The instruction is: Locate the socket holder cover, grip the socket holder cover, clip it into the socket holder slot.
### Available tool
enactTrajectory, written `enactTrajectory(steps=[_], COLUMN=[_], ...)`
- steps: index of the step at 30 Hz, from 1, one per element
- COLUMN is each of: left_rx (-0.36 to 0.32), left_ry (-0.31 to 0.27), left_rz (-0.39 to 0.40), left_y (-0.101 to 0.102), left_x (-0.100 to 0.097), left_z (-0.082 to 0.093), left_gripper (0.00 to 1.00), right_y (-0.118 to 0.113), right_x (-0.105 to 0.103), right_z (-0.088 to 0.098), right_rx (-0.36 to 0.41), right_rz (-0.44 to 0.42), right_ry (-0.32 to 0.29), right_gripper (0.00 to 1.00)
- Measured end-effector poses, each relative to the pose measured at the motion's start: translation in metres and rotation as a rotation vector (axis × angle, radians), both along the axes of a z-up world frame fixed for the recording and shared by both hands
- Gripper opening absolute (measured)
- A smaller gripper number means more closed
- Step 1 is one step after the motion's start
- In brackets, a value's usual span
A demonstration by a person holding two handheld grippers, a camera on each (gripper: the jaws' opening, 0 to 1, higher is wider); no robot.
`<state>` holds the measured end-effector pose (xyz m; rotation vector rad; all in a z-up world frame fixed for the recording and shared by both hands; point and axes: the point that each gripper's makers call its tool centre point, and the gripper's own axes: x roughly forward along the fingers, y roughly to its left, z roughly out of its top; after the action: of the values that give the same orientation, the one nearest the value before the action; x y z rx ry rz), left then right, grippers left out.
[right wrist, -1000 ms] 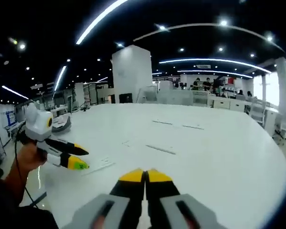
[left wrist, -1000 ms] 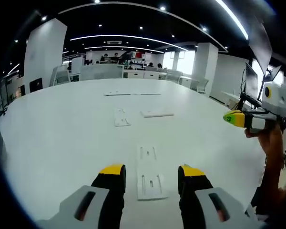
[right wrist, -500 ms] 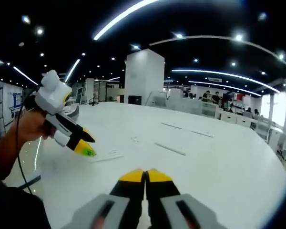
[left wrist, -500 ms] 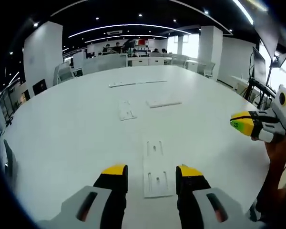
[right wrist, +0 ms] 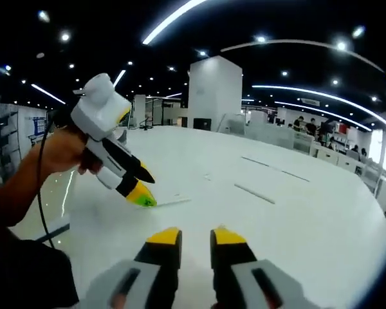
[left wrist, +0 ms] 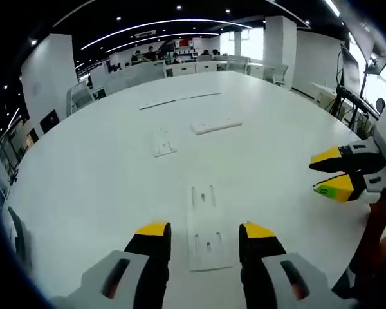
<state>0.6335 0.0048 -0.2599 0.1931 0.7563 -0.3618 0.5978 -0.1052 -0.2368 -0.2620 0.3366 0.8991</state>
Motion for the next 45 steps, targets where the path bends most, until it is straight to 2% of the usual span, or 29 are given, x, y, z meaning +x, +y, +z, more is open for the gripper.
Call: enactTrajectory(steps=[2,3,4,7,9,20,27,38,45], left_rx=[0.013,0.017,0.033,0.049,0.059,0.074,0.136,0.185,0.203], left_ry=[0.033,0.077,0.091,0.087,0.107,0.257,0.36,0.456,0.537], left_rz=[-0.025,-0.03,-0.026,-0.023,-0.031,-0.053,-0.115,-0.109,-0.03], left_y=[-0.003,-0.004,-0.001,0.0,0.0,-0.005,-0.01,-0.005,0.0], left_x=[0.0,-0.002,0.0,0.004,0.003,0.003,0.0,0.001,-0.007], left_z=[-0.006,-0.011,-0.013,-0.012,-0.013,-0.018,-0.023,-0.024,-0.026], left_gripper=[0.46,0.46,0.46,0.45,0.45,0.44,0.45,0.43,0.39], right_y=[0.006,0.008,0.01,0.015,0.017,0.016,0.017,0.025,0.026], right_x=[0.003,0.003,0.003,0.001,0.0,-0.008,-0.014,-0.022,-0.026], right_z=[0.0,0.0,-0.001,-0.003,-0.005,-0.015,-0.016,-0.019,-0.019], right_rx=[-0.009,-0.013,-0.019,-0.034,-0.043,-0.08,-0.106,-0.134,-0.134], right_rz=[0.025,0.029,0.033,0.05,0.059,0.093,0.115,0.137,0.13], right_ry=[0.013,0.018,0.02,0.022,0.025,0.041,0.043,0.047,0.049], right_gripper=[0.24,0.24,0.25,0.25,0.25,0.25,0.26,0.26,0.26])
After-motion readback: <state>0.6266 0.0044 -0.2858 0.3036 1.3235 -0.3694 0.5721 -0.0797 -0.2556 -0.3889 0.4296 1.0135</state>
